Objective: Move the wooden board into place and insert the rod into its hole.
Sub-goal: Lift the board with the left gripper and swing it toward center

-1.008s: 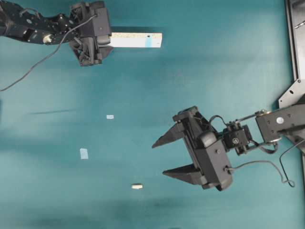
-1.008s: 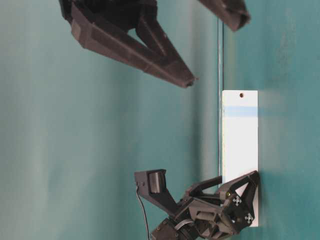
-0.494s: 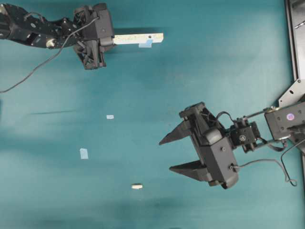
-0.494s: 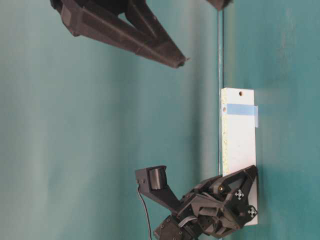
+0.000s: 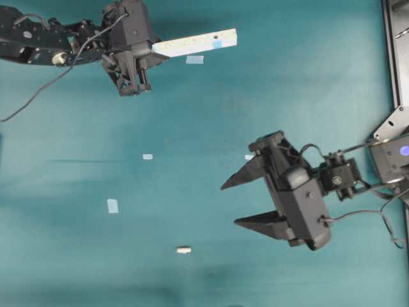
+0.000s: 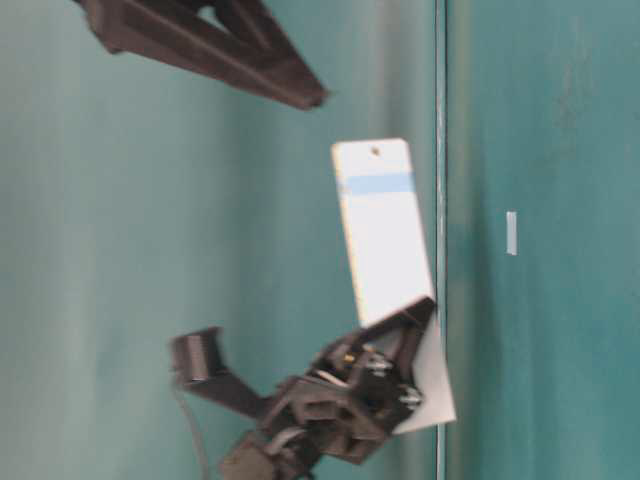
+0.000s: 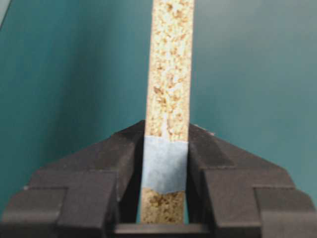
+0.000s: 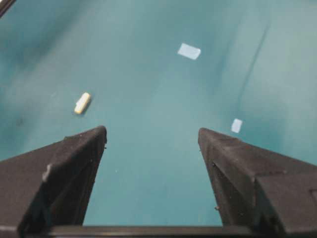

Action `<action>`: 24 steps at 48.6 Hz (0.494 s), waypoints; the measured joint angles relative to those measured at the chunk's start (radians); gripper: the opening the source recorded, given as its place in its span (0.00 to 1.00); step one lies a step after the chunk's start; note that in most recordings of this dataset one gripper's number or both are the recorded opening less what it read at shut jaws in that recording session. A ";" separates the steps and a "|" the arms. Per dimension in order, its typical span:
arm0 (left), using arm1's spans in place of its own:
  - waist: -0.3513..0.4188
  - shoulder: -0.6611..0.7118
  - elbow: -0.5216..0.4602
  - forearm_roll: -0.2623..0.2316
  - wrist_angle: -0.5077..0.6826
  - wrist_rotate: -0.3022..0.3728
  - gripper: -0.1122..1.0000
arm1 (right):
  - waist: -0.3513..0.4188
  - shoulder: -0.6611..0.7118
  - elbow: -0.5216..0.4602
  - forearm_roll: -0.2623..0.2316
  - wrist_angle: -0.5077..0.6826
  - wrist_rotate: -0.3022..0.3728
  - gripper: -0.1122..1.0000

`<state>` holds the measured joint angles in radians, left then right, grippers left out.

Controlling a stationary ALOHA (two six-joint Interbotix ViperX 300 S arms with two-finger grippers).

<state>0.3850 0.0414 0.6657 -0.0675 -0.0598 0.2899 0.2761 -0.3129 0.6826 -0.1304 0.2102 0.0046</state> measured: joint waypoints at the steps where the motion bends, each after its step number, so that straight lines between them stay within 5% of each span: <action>1: -0.008 -0.006 -0.003 0.000 0.009 -0.011 0.30 | 0.000 -0.006 -0.002 -0.002 0.008 0.000 0.85; 11: -0.103 -0.023 -0.038 -0.002 0.066 -0.143 0.30 | 0.000 -0.063 -0.005 -0.005 0.089 0.000 0.85; 24: -0.227 0.060 -0.138 -0.002 0.069 -0.210 0.30 | 0.000 -0.109 -0.005 -0.052 0.164 0.000 0.85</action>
<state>0.1580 0.1012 0.5277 -0.0690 0.0092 0.0798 0.2761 -0.4218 0.6780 -0.1825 0.3743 0.0046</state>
